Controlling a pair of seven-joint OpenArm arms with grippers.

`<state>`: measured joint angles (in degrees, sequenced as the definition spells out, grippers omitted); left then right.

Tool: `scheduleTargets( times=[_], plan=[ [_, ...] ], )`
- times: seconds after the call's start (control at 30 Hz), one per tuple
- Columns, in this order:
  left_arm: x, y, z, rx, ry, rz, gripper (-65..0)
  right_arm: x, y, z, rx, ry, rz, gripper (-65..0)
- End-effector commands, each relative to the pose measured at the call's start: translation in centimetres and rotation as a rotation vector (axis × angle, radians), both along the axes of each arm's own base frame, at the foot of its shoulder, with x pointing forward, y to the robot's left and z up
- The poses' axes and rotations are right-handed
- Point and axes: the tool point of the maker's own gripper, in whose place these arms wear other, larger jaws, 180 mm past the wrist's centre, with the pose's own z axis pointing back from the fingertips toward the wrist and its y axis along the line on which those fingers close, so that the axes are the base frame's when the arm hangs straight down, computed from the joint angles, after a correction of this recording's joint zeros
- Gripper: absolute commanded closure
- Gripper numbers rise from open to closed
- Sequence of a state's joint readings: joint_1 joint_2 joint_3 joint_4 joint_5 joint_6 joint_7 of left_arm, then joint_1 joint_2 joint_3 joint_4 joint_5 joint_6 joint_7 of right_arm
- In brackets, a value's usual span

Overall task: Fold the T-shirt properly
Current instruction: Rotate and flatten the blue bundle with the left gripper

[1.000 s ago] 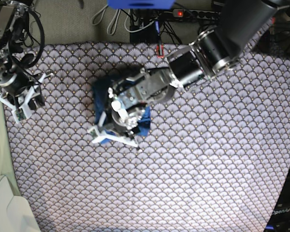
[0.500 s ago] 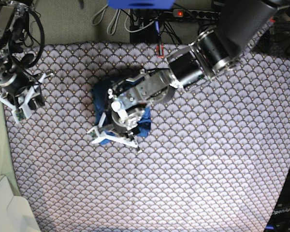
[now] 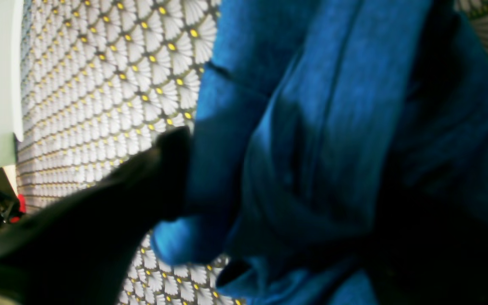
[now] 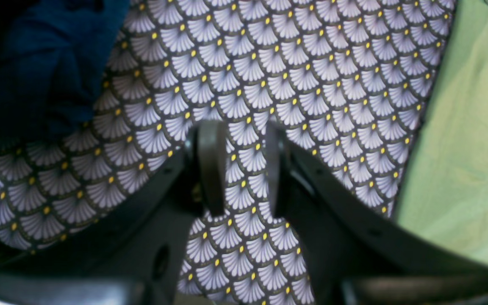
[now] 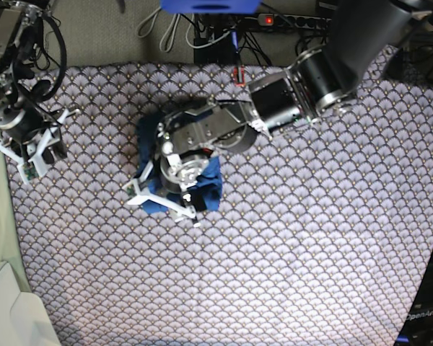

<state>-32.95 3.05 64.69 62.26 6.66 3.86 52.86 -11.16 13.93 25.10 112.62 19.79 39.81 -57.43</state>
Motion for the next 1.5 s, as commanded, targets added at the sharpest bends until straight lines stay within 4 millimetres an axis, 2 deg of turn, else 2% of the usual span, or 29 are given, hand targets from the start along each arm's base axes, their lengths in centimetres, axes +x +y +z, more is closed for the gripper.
scheduleTargets(
  times=[0.0, 0.17, 0.37, 0.57, 0.9, 0.97, 1.23, 1.37, 1.47],
  plan=[
    [1.4, -1.3, 2.5, -0.034, -0.056, -0.013, -44.6, 0.6, 0.0, 1.1, -0.003, -0.043, 0.012, -17.3],
    [2.6, -0.2, 3.6, 0.046, -0.140, -0.001, -52.9, 0.6, 0.1, 1.1, 0.000, -0.043, 0.012, -17.3],
    [3.3, -0.4, 5.7, 0.070, -0.248, -0.026, -52.9, 0.6, 0.4, 0.9, 0.014, -0.043, 0.008, -17.3],
    [3.5, -0.3, 6.1, 0.081, -0.271, -0.029, -52.9, 0.6, 0.5, 0.9, 0.018, -0.043, 0.007, -17.3],
    [6.2, 2.3, 7.7, 0.037, -0.280, 0.100, -52.9, 0.5, 0.4, 0.8, 0.015, -0.040, 0.008, -17.3],
    [6.7, 3.5, 7.5, 0.042, -0.279, 0.123, -52.9, 0.5, 0.4, 0.9, 0.012, -0.040, 0.009, -17.3],
    [6.8, 5.0, 7.7, 0.029, -0.264, 0.176, -52.9, 0.4, 0.2, 0.8, 0.010, -0.036, 0.005, -17.3],
    [7.4, 5.5, 10.2, -0.054, -0.280, 0.238, -52.9, 0.3, 0.3, 0.7, 0.011, -0.034, 0.009, -17.3],
    [7.0, 5.5, 10.6, -0.102, -0.276, 0.254, -52.9, 0.3, 0.4, 0.7, 0.013, -0.034, 0.009, -17.2]
  ],
)
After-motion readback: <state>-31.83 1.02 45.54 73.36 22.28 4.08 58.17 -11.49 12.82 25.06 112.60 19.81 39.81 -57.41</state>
